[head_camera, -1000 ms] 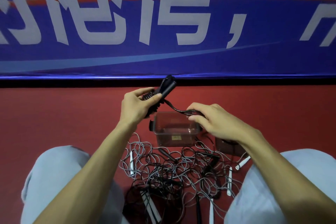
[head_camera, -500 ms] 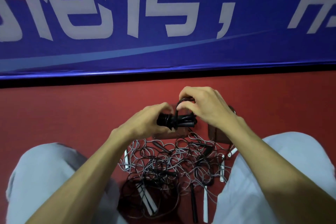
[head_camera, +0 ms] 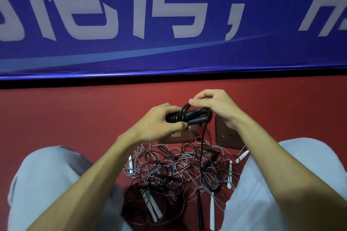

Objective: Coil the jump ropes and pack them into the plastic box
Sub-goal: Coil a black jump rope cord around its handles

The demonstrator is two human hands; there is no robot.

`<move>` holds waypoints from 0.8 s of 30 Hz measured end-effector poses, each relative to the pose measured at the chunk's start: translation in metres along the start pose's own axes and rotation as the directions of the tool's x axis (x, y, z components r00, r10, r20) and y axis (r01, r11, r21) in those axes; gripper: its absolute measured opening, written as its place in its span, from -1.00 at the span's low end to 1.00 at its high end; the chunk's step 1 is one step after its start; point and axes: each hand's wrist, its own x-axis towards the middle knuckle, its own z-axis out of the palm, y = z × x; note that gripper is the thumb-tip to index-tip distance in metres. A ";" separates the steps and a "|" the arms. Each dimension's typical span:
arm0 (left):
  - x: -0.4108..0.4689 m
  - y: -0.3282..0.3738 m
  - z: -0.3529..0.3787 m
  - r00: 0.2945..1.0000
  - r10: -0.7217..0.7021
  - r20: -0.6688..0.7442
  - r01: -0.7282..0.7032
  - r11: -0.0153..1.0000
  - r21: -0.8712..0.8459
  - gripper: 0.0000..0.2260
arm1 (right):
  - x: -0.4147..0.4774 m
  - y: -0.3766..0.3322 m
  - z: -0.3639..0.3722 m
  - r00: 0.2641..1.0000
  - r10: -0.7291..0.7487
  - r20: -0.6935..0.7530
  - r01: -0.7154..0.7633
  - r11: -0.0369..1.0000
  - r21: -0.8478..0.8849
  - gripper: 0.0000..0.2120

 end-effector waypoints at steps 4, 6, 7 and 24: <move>-0.001 0.008 -0.003 0.992 -0.127 -0.006 0.112 0.892 -0.438 -0.82 | 0.000 -0.002 -0.003 1.000 -0.014 0.013 0.012 0.984 0.178 -0.75; -0.001 0.010 -0.004 0.981 -0.189 -0.051 0.129 0.823 -0.553 -0.88 | -0.001 -0.005 -0.004 0.997 -0.033 0.074 0.021 0.988 0.154 -0.66; 0.000 0.010 -0.004 0.973 -0.221 -0.074 0.136 0.797 -0.588 -0.88 | -0.002 -0.006 -0.005 0.993 -0.036 0.111 0.022 0.992 0.127 -0.65; 0.008 -0.009 -0.009 0.894 -0.362 -0.263 0.208 0.856 -0.473 -0.89 | -0.018 -0.012 -0.007 0.872 -0.022 0.489 0.355 0.715 -0.602 -0.90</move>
